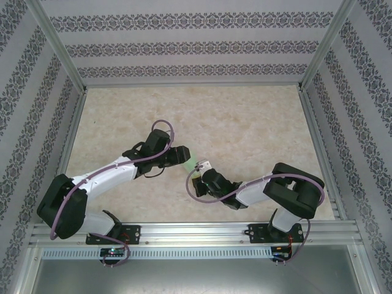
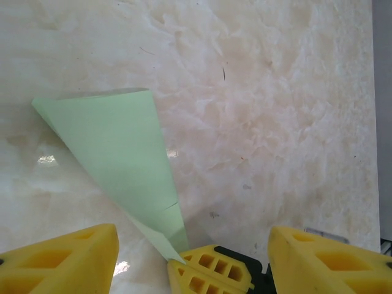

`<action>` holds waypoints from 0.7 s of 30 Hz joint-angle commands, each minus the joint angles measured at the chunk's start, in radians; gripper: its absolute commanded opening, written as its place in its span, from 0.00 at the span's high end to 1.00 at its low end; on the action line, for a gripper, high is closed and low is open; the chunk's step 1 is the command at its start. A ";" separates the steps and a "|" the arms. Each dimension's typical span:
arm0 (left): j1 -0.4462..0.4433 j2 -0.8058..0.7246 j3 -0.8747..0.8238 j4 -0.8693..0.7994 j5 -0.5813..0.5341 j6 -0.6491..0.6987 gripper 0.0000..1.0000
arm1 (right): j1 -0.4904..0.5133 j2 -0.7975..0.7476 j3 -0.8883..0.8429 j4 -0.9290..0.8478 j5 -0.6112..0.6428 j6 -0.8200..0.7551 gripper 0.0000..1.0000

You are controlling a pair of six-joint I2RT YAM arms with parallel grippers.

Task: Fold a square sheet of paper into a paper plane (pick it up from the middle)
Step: Fold the wing for the fifth time at the center of the table.

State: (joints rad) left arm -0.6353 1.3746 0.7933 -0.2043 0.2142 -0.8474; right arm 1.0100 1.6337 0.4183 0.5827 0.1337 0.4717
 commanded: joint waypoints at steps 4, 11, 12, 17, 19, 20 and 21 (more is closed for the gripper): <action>0.005 -0.016 -0.051 0.049 0.014 0.019 0.44 | -0.067 0.038 -0.002 0.112 -0.200 0.154 1.00; 0.005 0.057 -0.041 0.127 0.114 0.027 0.52 | -0.159 0.110 -0.023 0.250 -0.350 0.318 1.00; 0.004 0.069 -0.042 0.147 0.132 0.026 0.53 | -0.168 0.127 -0.026 0.277 -0.369 0.338 1.00; 0.005 0.123 -0.022 0.175 0.174 0.039 0.54 | -0.192 0.186 -0.047 0.385 -0.385 0.423 1.00; 0.004 0.143 -0.016 0.188 0.182 0.041 0.54 | -0.194 0.200 -0.045 0.386 -0.385 0.435 1.00; 0.004 0.155 -0.010 0.196 0.192 0.043 0.54 | -0.194 0.205 -0.043 0.384 -0.389 0.439 1.00; 0.004 0.167 0.001 0.197 0.202 0.052 0.55 | -0.195 0.208 -0.042 0.384 -0.389 0.443 1.00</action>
State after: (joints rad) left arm -0.6353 1.5188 0.7490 -0.0750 0.3695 -0.8303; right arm 0.8169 1.8061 0.3820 0.9352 -0.2249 0.8650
